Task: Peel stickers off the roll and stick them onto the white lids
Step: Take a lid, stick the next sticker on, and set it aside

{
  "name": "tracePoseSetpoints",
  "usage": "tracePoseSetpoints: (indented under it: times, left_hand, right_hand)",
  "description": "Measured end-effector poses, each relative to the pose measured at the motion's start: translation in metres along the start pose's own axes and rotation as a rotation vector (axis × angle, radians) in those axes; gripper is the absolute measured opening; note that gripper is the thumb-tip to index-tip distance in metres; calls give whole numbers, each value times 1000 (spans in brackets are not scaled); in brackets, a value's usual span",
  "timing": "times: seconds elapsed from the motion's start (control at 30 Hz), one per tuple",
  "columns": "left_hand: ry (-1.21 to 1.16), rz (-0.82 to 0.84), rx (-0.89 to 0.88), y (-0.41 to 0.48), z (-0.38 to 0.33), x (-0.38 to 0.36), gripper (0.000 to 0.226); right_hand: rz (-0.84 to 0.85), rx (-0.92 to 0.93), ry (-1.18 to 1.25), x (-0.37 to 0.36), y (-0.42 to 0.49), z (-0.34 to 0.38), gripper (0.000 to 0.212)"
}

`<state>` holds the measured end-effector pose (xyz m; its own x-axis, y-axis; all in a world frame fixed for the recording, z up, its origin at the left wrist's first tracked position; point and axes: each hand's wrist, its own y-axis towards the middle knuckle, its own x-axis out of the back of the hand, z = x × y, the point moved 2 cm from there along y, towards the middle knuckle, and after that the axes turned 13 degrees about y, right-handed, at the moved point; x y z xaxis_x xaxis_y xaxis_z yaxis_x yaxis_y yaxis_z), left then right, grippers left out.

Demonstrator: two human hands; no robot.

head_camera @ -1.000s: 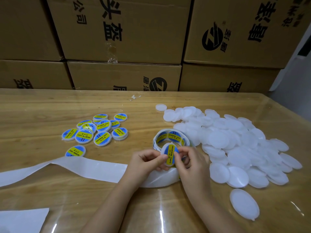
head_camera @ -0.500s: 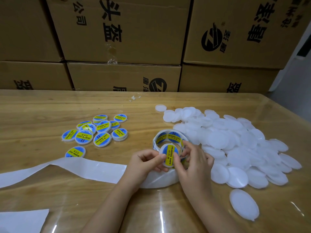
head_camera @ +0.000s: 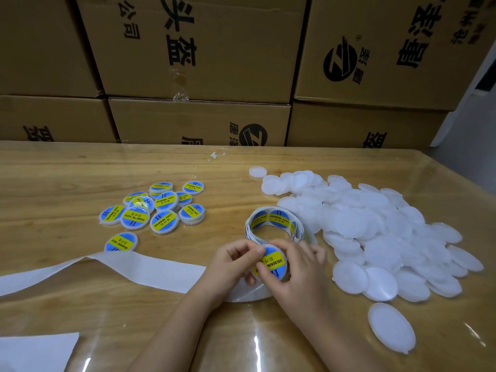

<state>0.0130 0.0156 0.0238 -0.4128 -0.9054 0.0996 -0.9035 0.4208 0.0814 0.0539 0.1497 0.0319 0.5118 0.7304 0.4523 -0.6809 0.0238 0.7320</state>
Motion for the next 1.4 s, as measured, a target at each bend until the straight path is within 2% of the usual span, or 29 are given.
tracePoseSetpoints:
  times: [0.13,0.43,0.57,0.87,1.0,1.2,1.4]
  left_hand:
    - [-6,16,-2,0,0,1,21]
    - [-174,1,28,3,7,3,23]
    - [-217,9,37,5,9,5,11]
    - [-199,67,49,4,8,5,9]
    - [-192,76,45,4,9,6,10]
    - [-164,106,38,4,12,8,24]
    - [-133,95,16,6,14,7,31]
  right_hand:
    - [-67,20,40,3,1,1,19]
    - [-21,-28,89,2,0,-1,34]
    - [13,-19,102,-1,-1,0,45]
    - [-71,32,157,0,-1,0,34]
    - [-53,-24,192,-1,-3,-1,36]
    - [-21,-131,282,0,-6,-3,33]
    - [-38,-124,289,0,-5,-5,23]
